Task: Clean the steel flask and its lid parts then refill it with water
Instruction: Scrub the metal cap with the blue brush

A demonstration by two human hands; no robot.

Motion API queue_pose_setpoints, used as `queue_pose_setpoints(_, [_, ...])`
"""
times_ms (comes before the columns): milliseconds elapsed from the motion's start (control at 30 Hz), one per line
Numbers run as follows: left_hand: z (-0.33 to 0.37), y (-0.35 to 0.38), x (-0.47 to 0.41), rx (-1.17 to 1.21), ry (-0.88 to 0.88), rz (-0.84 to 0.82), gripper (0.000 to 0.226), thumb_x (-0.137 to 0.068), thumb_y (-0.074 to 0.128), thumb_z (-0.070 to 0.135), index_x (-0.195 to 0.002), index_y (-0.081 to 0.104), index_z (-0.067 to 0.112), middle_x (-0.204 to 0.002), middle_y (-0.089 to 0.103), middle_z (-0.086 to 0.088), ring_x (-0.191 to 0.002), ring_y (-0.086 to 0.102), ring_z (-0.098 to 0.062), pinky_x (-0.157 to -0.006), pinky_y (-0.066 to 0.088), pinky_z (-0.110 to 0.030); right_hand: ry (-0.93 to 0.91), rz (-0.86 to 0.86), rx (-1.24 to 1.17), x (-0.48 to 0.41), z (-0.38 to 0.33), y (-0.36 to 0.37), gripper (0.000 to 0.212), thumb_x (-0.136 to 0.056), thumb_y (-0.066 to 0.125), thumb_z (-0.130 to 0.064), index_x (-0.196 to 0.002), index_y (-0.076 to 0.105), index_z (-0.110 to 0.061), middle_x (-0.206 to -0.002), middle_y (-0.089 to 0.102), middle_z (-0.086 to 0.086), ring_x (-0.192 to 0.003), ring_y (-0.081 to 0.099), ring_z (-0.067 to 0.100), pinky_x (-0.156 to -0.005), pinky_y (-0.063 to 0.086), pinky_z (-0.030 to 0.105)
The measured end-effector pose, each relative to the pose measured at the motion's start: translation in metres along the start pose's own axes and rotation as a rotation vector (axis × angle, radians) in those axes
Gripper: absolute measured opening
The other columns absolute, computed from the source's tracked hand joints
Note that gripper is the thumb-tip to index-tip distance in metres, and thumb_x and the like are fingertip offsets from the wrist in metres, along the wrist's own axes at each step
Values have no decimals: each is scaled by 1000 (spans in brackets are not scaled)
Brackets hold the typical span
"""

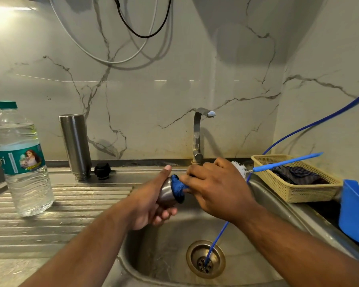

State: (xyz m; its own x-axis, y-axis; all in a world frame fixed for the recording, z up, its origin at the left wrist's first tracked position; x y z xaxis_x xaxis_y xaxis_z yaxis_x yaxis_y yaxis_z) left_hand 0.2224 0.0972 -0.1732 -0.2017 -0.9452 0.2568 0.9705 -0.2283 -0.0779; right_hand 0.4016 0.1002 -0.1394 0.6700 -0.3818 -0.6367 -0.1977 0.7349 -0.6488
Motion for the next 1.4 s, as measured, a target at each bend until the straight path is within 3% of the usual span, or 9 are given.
queue_pose_setpoints(233, [16, -2, -3, 189, 396, 16, 40, -94, 60, 48, -111, 68, 13, -123, 68, -13, -111, 67, -32, -100, 54, -51, 178, -92, -154, -2, 7, 6, 40, -100, 53, -52, -136, 59, -35, -120, 64, -12, -98, 61, 10, -80, 29, 30])
queue_pose_setpoints(367, [16, -10, -8, 432, 349, 55, 43, -95, 58, 51, -106, 65, 11, -115, 69, -15, -102, 70, -30, -94, 56, -50, 134, -63, -94, -3, 0, -1, 37, -95, 62, -49, -126, 66, -30, -110, 67, -9, -85, 63, 13, -74, 38, 31])
queue_pose_setpoints(567, [3, 1, -1, -44, 99, 28, 73, -85, 46, 79, -121, 64, 19, -92, 67, -13, -61, 56, -14, -48, 44, -23, 73, -39, -25, -1, 3, 1, 35, -91, 69, -43, -123, 67, -29, -111, 67, -9, -82, 60, 14, -73, 32, 32])
queue_pose_setpoints(700, [13, 3, -4, -31, 382, -13, 46, -89, 70, 49, -124, 56, 24, -124, 62, -19, -91, 60, -30, -71, 54, -34, 199, -127, -153, -3, 10, 5, 37, -100, 55, -48, -133, 61, -35, -120, 64, -12, -97, 61, 12, -80, 32, 31])
queue_pose_setpoints(833, [15, -2, -6, 271, 444, 15, 50, -97, 53, 60, -101, 67, 13, -119, 68, -13, -109, 67, -32, -97, 53, -50, 165, -79, -168, -2, 6, 4, 38, -99, 55, -51, -132, 63, -34, -115, 65, -12, -93, 61, 12, -79, 35, 32])
queue_pose_setpoints(1000, [7, -5, -8, 339, 199, 61, 66, -91, 48, 70, -119, 67, 14, -113, 74, -18, -104, 72, -36, -88, 59, -49, 37, 8, -11, -3, -1, -2, 33, -92, 69, -44, -121, 67, -29, -109, 67, -9, -80, 59, 14, -74, 33, 33])
queue_pose_setpoints(1100, [-3, 1, -3, 97, 5, 5, 88, -83, 38, 86, -122, 66, 12, -90, 70, -17, -65, 66, -23, -53, 52, -28, 14, 16, 32, -1, 0, 0, 36, -89, 73, -39, -122, 66, -28, -110, 66, -7, -82, 58, 15, -75, 34, 34])
queue_pose_setpoints(1300, [16, 4, -4, -34, 408, 94, 50, -83, 58, 70, -113, 59, 30, -122, 60, -20, -82, 50, -23, -60, 43, -29, 249, -137, -208, -4, 3, 1, 39, -103, 47, -50, -136, 58, -33, -118, 60, -12, -91, 57, 10, -77, 35, 30])
queue_pose_setpoints(1400, [15, 7, -4, -66, 392, 259, 55, -86, 51, 80, -113, 60, 33, -108, 66, -13, -81, 54, -21, -58, 44, -28, 187, -110, -181, -6, -5, -4, 37, -100, 51, -50, -127, 63, -28, -111, 62, -9, -82, 55, 10, -73, 36, 30])
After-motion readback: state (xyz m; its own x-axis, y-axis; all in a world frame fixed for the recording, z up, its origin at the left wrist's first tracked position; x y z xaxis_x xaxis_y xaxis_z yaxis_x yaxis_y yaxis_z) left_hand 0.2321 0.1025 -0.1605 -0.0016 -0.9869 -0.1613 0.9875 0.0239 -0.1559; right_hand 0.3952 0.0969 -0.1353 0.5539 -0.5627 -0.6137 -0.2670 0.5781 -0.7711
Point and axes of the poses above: each hand's wrist, its own x-axis away from the middle knuckle, its own y-axis out of the palm, z = x × y, the point moved 3 cm from there along -x, towards the middle knuckle
